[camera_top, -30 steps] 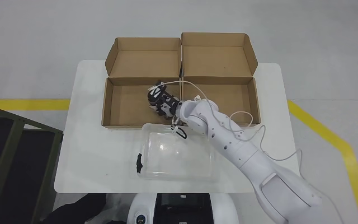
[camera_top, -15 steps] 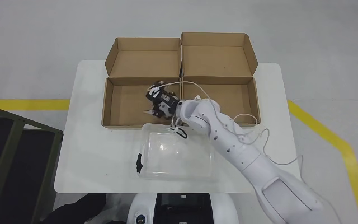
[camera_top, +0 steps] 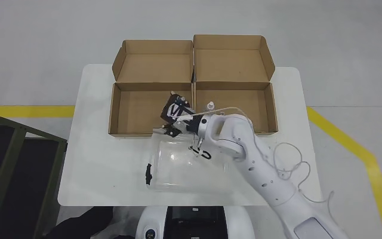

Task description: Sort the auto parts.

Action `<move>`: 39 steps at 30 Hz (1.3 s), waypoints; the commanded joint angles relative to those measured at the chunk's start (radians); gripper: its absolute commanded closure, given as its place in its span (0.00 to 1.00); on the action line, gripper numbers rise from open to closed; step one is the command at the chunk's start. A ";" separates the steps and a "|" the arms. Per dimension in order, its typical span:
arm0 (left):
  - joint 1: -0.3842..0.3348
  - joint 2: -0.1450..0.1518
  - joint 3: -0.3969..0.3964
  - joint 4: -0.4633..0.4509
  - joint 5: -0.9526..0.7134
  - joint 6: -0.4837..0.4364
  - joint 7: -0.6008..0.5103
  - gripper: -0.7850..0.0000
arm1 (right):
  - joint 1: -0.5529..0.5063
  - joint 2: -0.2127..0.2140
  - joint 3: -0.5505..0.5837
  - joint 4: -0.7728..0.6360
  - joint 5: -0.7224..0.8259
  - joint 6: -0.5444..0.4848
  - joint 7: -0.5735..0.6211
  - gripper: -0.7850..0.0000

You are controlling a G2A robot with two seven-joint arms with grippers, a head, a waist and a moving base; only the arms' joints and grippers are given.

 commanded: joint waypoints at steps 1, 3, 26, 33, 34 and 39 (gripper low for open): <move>0.000 0.000 0.000 0.000 0.000 0.000 0.000 0.00 | -0.047 0.013 0.037 -0.037 -0.017 -0.021 -0.018 0.00; 0.000 0.000 0.000 0.000 0.000 0.000 0.000 0.00 | -0.087 0.025 0.069 -0.072 -0.042 -0.043 -0.036 0.00; 0.000 0.000 0.000 0.000 0.000 0.000 0.000 0.00 | -0.520 0.123 0.501 -0.370 -0.149 -0.094 -0.281 0.00; 0.000 0.000 0.000 0.000 0.000 0.000 0.000 0.00 | -0.619 0.138 0.593 -0.372 -0.184 -0.086 -0.391 0.00; 0.000 0.000 0.000 0.000 0.000 0.000 0.000 0.00 | -0.637 0.139 0.605 -0.376 -0.194 -0.075 -0.408 0.00; 0.000 0.000 0.000 0.000 0.000 0.000 0.000 0.00 | -0.724 0.148 0.670 -0.388 -0.215 -0.046 -0.478 0.00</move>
